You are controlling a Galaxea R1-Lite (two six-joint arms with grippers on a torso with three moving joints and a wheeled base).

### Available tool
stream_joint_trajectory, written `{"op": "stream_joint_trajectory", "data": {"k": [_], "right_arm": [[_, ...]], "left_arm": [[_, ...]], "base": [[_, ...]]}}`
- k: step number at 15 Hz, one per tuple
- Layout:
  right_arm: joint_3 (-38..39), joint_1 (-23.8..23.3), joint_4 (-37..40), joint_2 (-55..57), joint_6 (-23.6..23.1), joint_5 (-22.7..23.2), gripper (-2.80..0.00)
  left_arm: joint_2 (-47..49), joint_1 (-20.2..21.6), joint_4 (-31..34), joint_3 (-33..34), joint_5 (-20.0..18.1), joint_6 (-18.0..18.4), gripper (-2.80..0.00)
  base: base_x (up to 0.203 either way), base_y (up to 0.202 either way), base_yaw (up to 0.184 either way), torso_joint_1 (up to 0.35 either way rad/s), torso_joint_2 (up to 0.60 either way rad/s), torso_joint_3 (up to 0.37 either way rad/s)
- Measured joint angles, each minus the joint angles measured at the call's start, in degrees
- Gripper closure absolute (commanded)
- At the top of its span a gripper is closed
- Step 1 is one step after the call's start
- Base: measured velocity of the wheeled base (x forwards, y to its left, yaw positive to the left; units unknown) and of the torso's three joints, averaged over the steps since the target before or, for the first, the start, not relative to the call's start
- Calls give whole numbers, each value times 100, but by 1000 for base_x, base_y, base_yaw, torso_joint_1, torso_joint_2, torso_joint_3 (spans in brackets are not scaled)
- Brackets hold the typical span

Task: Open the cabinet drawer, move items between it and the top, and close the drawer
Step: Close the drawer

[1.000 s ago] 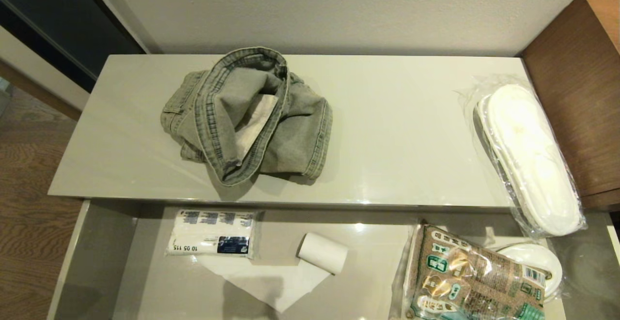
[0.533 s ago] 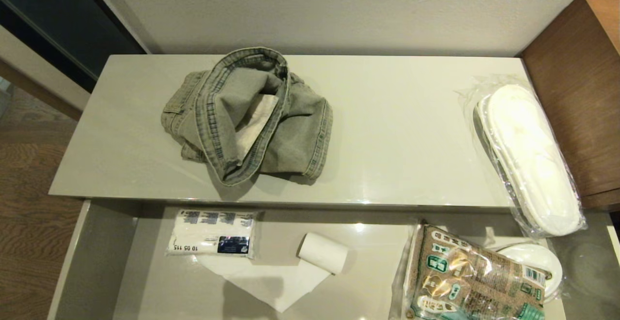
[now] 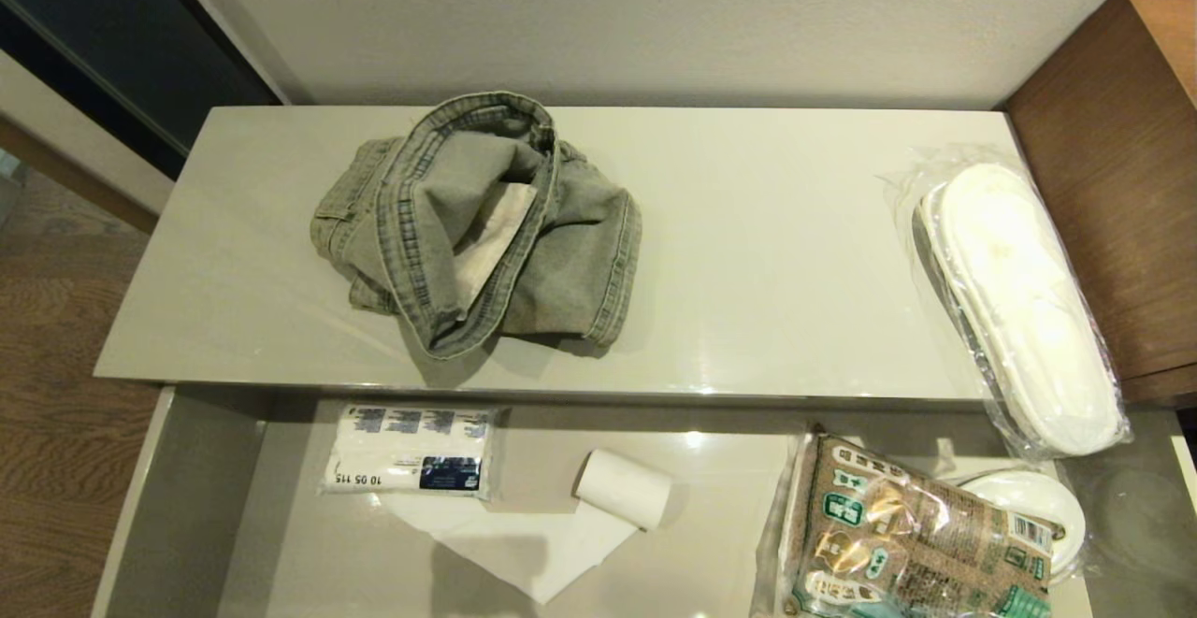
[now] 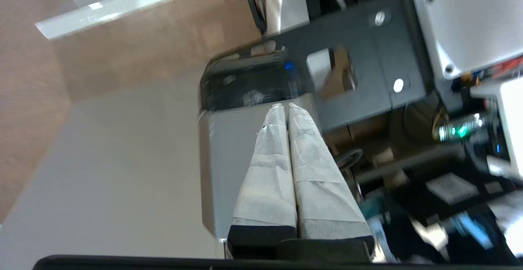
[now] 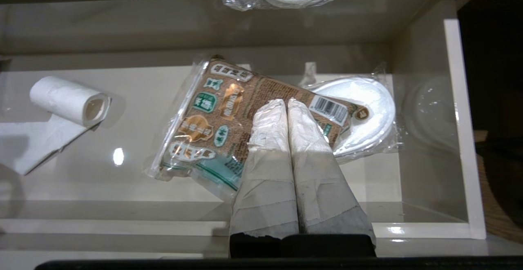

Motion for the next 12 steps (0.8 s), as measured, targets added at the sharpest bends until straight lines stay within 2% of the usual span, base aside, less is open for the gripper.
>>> {"op": "stream_joint_trajectory", "data": {"k": [3,5,7,9,12], "right_arm": [[0,0,-1,0,5,0,0],[0,0,-1,0,3,0,0],[0,0,1,0,0,0,0],[0,0,1,0,1,0,0],[0,0,-1,0,2,1,0]], "left_arm": [[-345,965,0,-14,-496,677,0],[-669,1608,-105,69,-690,750,0],[-1026,2068,-654,229,-724,664,0],[-1303,2333,-1785,672,-702,355,0],[-1460,2517,-4217,1874,-668,31,0]], "base": [[0,0,0,0,0,0],[0,0,0,0,0,0],[0,0,0,0,0,0],[0,0,0,0,0,0],[0,0,0,0,0,0]]}}
